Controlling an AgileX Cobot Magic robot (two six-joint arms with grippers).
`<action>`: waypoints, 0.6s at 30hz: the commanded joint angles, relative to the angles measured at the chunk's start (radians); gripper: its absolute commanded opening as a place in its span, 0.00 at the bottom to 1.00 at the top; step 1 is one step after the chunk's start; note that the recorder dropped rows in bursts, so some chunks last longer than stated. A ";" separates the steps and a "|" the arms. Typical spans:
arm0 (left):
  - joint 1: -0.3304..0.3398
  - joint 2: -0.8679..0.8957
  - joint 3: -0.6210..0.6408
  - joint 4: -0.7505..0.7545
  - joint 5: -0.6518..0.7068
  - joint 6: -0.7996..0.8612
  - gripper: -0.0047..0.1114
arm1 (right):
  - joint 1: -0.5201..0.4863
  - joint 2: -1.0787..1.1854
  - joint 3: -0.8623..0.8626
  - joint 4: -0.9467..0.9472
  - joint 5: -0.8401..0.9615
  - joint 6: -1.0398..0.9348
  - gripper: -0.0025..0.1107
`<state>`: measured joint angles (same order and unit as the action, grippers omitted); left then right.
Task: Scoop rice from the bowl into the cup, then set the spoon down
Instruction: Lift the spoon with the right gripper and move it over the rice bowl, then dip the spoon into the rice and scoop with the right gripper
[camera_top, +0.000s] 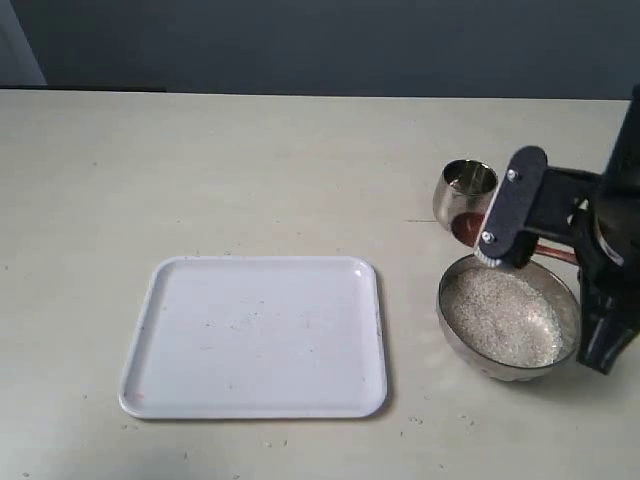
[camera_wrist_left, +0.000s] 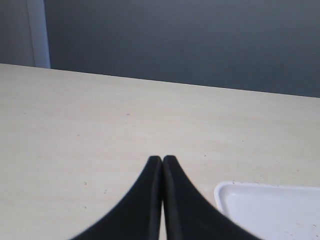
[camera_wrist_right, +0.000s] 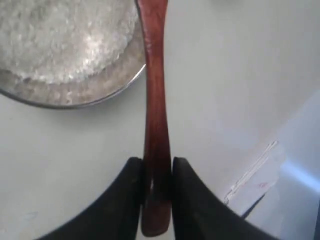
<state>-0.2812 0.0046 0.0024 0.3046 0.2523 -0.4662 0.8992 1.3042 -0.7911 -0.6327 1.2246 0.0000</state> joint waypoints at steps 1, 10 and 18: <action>-0.010 -0.005 -0.002 0.003 -0.013 -0.003 0.04 | -0.001 -0.021 0.099 -0.058 -0.004 0.000 0.02; -0.010 -0.005 -0.002 0.003 -0.013 -0.003 0.04 | -0.001 -0.021 0.158 -0.174 -0.004 0.000 0.02; -0.010 -0.005 -0.002 0.003 -0.013 -0.003 0.04 | -0.001 0.007 0.158 -0.202 -0.004 0.000 0.02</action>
<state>-0.2812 0.0046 0.0024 0.3046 0.2523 -0.4662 0.8992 1.2996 -0.6369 -0.8238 1.2228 0.0000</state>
